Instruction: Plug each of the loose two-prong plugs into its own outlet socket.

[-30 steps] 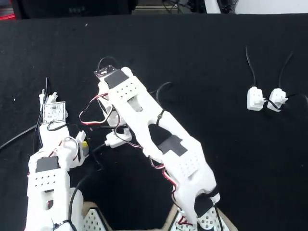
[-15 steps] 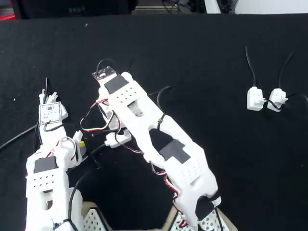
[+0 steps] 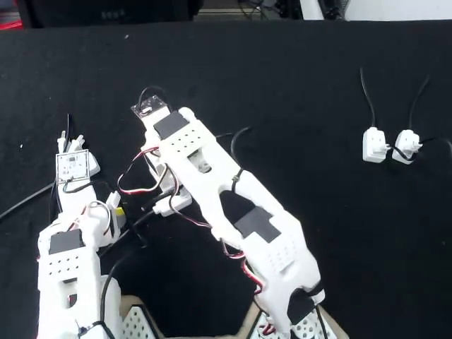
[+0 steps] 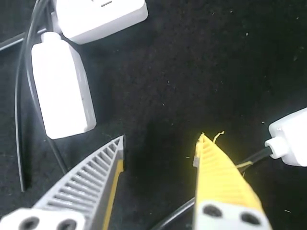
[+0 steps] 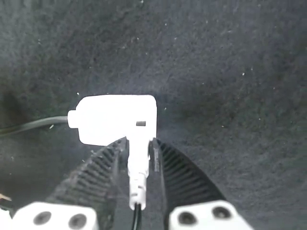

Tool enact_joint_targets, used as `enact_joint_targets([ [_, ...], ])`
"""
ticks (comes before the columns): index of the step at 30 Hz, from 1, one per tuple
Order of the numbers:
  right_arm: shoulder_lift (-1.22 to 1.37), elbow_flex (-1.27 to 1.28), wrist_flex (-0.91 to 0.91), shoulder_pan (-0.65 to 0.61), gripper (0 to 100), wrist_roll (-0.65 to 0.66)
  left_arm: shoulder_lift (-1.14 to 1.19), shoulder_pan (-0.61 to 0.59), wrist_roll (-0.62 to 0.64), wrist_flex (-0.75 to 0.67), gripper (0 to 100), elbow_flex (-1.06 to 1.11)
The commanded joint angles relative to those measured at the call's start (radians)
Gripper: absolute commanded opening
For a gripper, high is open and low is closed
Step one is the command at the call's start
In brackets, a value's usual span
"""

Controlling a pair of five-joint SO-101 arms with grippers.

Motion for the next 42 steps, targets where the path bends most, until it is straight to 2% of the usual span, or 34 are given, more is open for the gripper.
enact_joint_targets([
  [1, 0.061, 0.044, 0.012, -0.006, 1.0, 0.012, -0.012, -0.01, -0.005, -0.012, 24, -0.019],
  [8, 0.053, 0.068, 0.035, 0.048, 1.0, 0.028, -0.012, -0.01, -0.005, -0.012, 24, -0.019],
  [23, -0.117, 0.168, 0.08, 0.023, 1.0, 0.04, -0.012, -0.01, -0.005, -0.012, 24, -0.019],
  [32, -0.151, 0.119, 0.097, 0.025, 1.0, 0.048, -0.012, -0.01, -0.005, -0.012, 24, -0.019],
  [37, -0.151, 0.07, 0.086, 0.025, 1.1, 0.107, -0.012, -0.01, -0.005, -0.014, 24, -0.019],
  [42, -0.133, 0.094, -0.026, 0.018, 1.1, 0.133, -0.012, -0.01, -0.005, -0.014, 24, -0.019],
])
